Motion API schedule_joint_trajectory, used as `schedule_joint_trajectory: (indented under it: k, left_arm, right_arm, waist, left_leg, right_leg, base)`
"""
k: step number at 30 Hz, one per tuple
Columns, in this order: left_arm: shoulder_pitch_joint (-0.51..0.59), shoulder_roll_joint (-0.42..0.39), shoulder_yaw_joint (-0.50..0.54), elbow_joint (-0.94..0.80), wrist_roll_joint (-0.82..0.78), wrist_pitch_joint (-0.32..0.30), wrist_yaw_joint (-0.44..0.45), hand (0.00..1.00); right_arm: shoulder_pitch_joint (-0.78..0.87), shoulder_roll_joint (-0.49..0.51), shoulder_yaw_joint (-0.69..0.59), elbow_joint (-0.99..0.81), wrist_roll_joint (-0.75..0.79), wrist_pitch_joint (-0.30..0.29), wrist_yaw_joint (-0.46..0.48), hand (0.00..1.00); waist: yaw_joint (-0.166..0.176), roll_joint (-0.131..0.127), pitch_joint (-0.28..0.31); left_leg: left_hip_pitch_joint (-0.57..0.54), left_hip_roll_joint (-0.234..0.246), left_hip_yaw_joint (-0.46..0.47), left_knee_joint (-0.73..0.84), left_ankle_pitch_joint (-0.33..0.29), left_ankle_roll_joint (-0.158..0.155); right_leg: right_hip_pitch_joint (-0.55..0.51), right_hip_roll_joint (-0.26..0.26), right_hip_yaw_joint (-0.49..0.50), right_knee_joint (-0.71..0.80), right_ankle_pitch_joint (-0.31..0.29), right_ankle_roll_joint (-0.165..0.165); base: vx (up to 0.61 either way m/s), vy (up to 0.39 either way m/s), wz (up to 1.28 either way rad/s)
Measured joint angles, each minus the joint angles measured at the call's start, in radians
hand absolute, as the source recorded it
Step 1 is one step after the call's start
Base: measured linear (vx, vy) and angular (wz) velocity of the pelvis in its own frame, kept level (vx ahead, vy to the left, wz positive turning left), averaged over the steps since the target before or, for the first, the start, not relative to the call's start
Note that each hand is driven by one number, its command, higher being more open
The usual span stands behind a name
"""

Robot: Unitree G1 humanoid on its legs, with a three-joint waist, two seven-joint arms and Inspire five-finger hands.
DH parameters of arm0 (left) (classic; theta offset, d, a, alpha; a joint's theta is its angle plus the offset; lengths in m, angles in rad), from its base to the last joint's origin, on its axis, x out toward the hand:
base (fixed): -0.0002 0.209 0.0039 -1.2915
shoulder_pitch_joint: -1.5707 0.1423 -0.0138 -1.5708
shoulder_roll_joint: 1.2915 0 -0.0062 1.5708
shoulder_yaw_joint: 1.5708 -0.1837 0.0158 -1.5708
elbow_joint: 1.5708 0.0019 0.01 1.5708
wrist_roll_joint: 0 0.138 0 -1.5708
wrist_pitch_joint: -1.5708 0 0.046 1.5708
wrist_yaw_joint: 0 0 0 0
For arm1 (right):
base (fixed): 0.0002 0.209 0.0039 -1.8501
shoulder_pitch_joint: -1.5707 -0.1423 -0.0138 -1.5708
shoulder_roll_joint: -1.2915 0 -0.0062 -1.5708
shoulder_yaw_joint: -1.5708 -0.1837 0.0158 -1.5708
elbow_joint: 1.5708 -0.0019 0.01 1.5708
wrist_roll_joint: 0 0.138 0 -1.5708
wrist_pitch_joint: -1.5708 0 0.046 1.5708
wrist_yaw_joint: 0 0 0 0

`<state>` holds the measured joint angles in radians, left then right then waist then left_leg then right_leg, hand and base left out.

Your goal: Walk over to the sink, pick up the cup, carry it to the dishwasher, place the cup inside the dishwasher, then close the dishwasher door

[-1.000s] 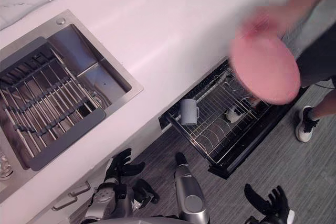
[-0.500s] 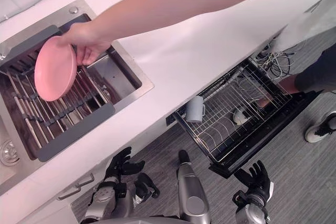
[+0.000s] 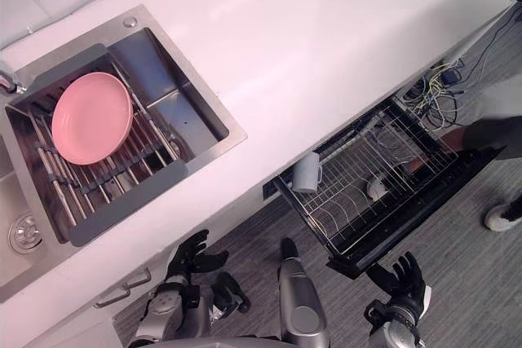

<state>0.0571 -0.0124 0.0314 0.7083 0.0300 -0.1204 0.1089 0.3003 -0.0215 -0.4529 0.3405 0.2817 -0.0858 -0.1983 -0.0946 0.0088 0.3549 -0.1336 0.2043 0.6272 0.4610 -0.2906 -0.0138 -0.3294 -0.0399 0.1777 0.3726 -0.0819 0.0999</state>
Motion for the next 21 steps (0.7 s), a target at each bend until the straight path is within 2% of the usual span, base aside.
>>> schedule_joint_trajectory:
  k: [3,8,11,15,19,21]
  left_arm:
    - [0.003,0.000,0.001,0.000,0.000,0.002,0.001,0.90]
    - [0.021,-0.003,0.004,0.005,0.001,0.008,0.002,0.90]
    - [0.046,-0.013,0.010,0.010,0.001,0.016,0.002,0.90]
    - [0.074,-0.030,0.010,0.013,0.011,0.017,0.002,0.90]
    - [0.103,-0.028,0.009,0.014,0.024,0.017,0.002,0.90]
    - [0.112,-0.028,0.006,0.014,0.028,0.017,0.000,0.90]
  right_arm:
    - [0.035,0.002,0.000,-0.063,-0.003,0.000,-0.003,0.90]
    - [0.144,0.027,-0.001,-0.276,-0.035,0.002,-0.015,0.90]
    - [0.182,0.038,-0.001,-0.442,-0.049,0.001,-0.018,0.90]
    - [0.183,0.056,0.001,-0.638,-0.105,-0.014,-0.015,0.90]
    - [0.186,0.066,0.052,-0.729,-0.170,-0.038,-0.003,0.90]
    - [0.191,0.065,0.082,-0.748,-0.198,-0.038,0.004,0.90]
  waist:
    - [0.000,0.001,-0.001]
    - [-0.004,0.010,-0.013]
    - [-0.005,0.008,-0.061]
    - [0.000,-0.002,-0.112]
    - [0.000,-0.032,-0.161]
    - [0.001,-0.038,-0.179]
  left_leg:
    - [0.006,0.007,0.000,0.005,-0.006,-0.003]
    - [0.027,0.023,0.005,0.011,-0.013,-0.009]
    - [0.033,0.031,0.011,0.012,-0.016,-0.015]
    - [0.063,0.039,0.009,0.012,-0.019,-0.020]
    - [0.079,0.036,-0.005,0.004,-0.019,-0.021]
    - [0.081,0.034,-0.014,0.003,-0.019,-0.021]
  right_leg:
    - [0.008,0.006,-0.001,-0.005,-0.001,-0.002]
    - [0.031,0.019,-0.001,-0.010,-0.004,-0.007]
    - [0.034,0.025,-0.002,-0.014,-0.007,-0.011]
    - [0.073,0.028,-0.015,-0.030,-0.007,-0.011]
    - [0.102,0.022,-0.032,-0.049,-0.008,-0.013]
    - [0.112,0.018,-0.042,-0.052,-0.008,-0.014]
  base:
    - [0.00,-0.005,-0.01]
    - [0.02,-0.008,-0.05]
    - [0.05,-0.018,-0.06]
    - [0.02,-0.008,0.04]
    - [-0.01,0.001,0.11]
    - [-0.01,-0.001,0.17]
